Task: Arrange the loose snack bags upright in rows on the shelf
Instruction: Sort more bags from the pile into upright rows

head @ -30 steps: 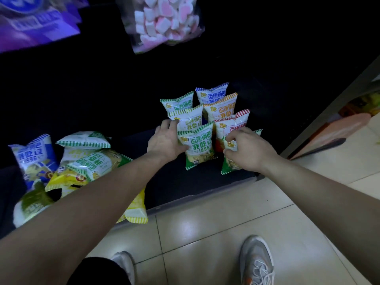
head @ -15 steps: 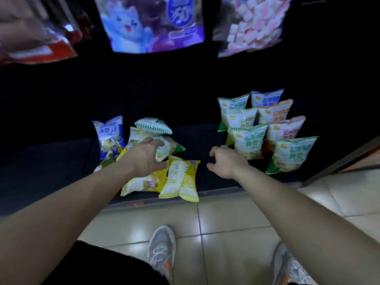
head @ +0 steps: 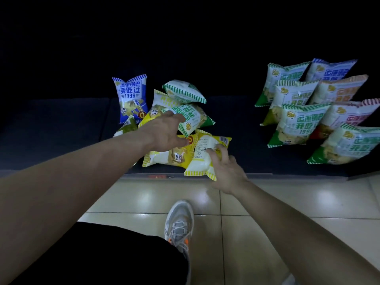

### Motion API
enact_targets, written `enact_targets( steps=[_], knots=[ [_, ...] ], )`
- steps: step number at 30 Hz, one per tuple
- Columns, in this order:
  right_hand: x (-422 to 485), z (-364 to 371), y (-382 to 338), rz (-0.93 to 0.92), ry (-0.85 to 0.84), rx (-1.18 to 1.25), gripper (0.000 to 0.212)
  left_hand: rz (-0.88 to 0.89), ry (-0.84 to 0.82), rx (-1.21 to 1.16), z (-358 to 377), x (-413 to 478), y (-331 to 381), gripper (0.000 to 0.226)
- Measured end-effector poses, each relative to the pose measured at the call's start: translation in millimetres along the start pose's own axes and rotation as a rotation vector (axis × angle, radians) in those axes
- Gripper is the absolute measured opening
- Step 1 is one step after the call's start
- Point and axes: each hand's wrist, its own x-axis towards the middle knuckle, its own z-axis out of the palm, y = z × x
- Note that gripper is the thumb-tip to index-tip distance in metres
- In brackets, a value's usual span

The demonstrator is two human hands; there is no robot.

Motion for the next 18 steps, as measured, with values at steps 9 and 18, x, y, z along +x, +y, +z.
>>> enact_targets(
  steps=[9,18],
  knots=[
    [-13.0,-62.5,13.3,-0.126,0.130,0.127,0.061,-0.004,0.007,0.013,-7.9,-9.8,7.7,0.076],
    [-14.4,-80.1,27.4,-0.048,0.262,0.076,0.043,0.009,0.005,0.050,-7.4,-15.3,16.3,0.075]
  ],
)
